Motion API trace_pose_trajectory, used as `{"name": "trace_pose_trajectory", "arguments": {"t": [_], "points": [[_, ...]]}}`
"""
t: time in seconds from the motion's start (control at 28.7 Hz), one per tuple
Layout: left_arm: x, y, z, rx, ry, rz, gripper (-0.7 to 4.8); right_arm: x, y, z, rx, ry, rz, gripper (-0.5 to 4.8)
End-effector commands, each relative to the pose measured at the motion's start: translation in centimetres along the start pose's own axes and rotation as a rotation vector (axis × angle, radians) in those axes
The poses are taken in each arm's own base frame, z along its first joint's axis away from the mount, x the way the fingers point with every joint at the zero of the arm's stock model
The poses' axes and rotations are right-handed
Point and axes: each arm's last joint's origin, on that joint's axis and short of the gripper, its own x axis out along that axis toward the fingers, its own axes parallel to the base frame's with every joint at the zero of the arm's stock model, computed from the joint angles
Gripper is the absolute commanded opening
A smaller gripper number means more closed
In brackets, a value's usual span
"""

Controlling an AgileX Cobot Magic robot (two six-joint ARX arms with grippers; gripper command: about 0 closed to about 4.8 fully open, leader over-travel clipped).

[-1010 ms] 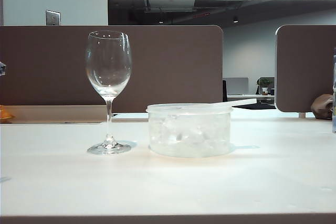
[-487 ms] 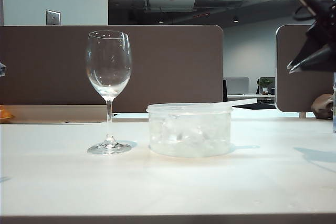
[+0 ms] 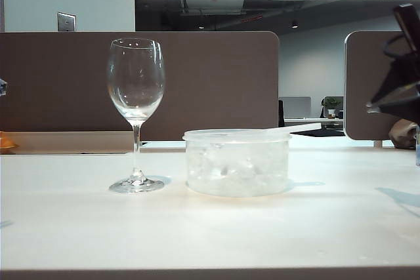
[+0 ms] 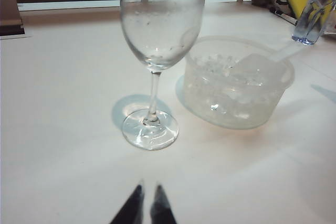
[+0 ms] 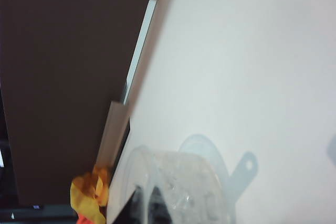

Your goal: Pick up an ice shovel filled with ice cubes and pour the ice from the shovel into the glass.

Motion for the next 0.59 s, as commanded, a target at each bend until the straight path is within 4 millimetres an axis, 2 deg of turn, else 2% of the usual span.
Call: {"name": "trace_pose_trajectory", "arguments": {"t": [0.03, 0.24, 0.28, 0.35, 0.52, 0.59], "points": [[0.0, 0.0, 0.1, 0.001, -0.006, -0.003, 0.30, -0.5, -0.3, -0.4, 0.037, -0.023, 0.052, 0.46], [0.0, 0.0, 0.1, 0.001, -0.006, -0.003, 0.30, -0.4, -0.3, -1.0, 0.057, 0.003, 0.104, 0.81], [0.0, 0.0, 0.1, 0.001, -0.006, -0.002, 0.30, -0.1, -0.3, -1.2, 0.082, 0.010, 0.119, 1.23], [0.0, 0.0, 0.1, 0.002, -0.006, -0.002, 0.30, 0.3, -0.7, -1.4, 0.125, 0.017, 0.113, 1.71], [0.0, 0.0, 0.1, 0.001, -0.006, -0.002, 0.30, 1.0, -1.3, -2.5, 0.150, 0.028, 0.096, 1.96], [0.0, 0.0, 0.1, 0.001, -0.006, -0.002, 0.30, 1.5, -1.5, -2.6, 0.149, 0.036, 0.092, 2.36]]}}
